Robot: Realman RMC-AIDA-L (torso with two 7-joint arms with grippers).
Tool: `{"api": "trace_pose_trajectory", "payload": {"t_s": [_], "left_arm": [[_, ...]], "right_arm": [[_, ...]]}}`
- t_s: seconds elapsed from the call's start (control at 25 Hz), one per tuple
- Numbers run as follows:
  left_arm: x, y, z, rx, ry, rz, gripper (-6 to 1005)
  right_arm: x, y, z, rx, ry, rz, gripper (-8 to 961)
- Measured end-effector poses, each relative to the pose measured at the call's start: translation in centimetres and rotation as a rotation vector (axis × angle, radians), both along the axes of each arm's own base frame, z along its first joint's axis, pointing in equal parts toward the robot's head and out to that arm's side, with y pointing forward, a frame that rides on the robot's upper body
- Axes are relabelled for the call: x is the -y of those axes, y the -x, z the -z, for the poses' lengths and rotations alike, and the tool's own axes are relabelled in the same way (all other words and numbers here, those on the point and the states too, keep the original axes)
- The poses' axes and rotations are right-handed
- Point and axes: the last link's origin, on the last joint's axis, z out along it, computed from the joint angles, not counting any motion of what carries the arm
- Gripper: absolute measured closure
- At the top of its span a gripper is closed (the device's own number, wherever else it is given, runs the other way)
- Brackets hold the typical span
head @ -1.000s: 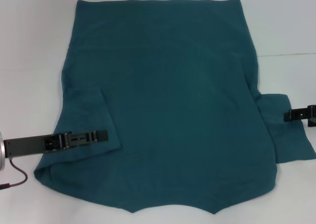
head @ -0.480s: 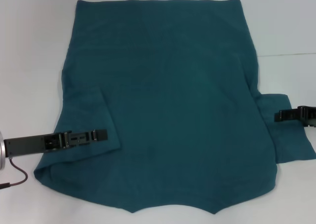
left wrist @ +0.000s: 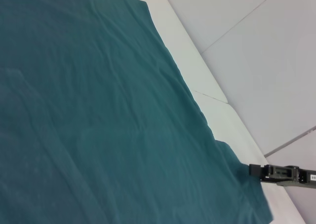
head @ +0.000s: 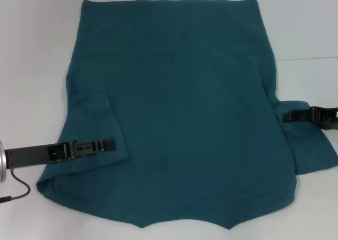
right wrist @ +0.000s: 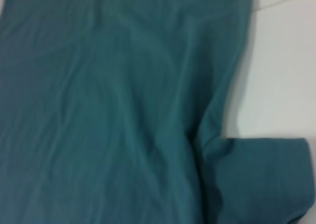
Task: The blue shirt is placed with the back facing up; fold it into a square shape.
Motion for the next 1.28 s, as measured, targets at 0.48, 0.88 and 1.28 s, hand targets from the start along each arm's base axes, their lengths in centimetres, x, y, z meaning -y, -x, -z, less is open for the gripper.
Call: {"api": "trace_pose_trajectory", "payload": {"t_s": [0.48, 0.88, 1.28], "left_arm": [[-0.07, -0.06, -0.05, 0.002, -0.002, -0.001, 123], [-0.13, -0.1, -0.09, 0.007, -0.001, -0.009, 123], [-0.29, -0.24, -0.17, 0.006, -0.002, -0.004, 122]], "right_arm": [[0.36, -0.38, -0.27, -0.001, 0.012, 0.018, 151], [0.28, -0.48, -0.48, 0.002, 0.003, 0.026, 321], [0.24, -0.64, -0.71, 0.022, 0.006, 0.038, 803]]}}
